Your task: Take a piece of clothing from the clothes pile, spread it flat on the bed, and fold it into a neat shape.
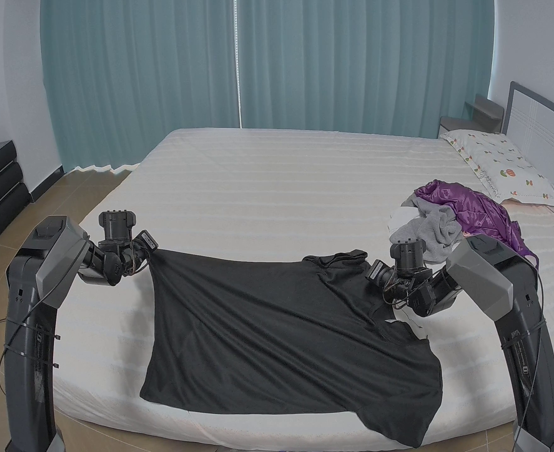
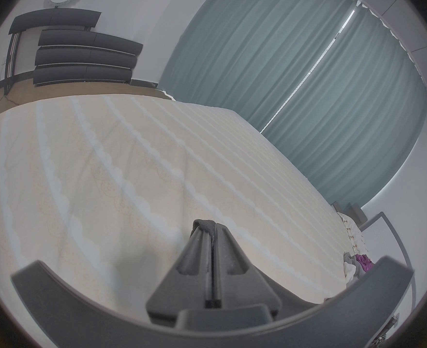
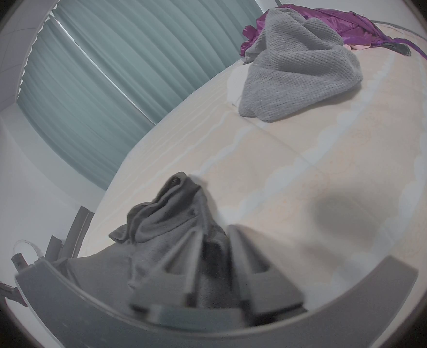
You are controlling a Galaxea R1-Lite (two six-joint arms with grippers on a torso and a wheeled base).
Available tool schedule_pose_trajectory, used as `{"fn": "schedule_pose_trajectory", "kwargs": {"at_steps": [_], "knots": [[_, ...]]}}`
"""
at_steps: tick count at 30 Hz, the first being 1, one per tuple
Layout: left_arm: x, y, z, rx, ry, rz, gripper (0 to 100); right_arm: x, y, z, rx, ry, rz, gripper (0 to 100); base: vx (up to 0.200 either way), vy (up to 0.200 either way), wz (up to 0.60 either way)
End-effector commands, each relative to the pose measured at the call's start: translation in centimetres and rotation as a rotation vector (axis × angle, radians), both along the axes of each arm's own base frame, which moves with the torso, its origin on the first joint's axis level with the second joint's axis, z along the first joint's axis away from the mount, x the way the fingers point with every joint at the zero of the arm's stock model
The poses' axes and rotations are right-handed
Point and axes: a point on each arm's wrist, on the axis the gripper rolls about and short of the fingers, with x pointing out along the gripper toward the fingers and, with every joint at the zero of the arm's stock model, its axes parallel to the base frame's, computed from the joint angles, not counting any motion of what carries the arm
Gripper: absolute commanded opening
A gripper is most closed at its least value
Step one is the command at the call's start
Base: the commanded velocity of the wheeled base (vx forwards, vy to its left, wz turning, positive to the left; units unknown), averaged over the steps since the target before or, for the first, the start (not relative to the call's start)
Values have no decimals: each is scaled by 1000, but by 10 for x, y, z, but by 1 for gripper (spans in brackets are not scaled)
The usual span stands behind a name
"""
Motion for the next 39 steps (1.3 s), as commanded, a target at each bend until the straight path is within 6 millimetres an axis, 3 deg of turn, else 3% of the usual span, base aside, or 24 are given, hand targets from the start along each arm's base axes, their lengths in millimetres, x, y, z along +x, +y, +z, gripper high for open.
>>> {"fn": "schedule_pose_trajectory", "kwargs": {"at_steps": [1,19,33,39], "knots": [[-1,-1,-1,0,6,-2,0,2,-2,8,6,-22,-11,0,0,0,0],[8,-4,5,0,-40,-8,0,18,-34,35,-4,-200,-166,0,0,0,0],[23,-23,-3,-6,-82,-40,0,36,-51,53,-92,-372,-245,0,0,0,0],[28,-26,-5,-6,-110,-46,0,38,-54,37,-125,-359,-254,0,0,0,0]]}}
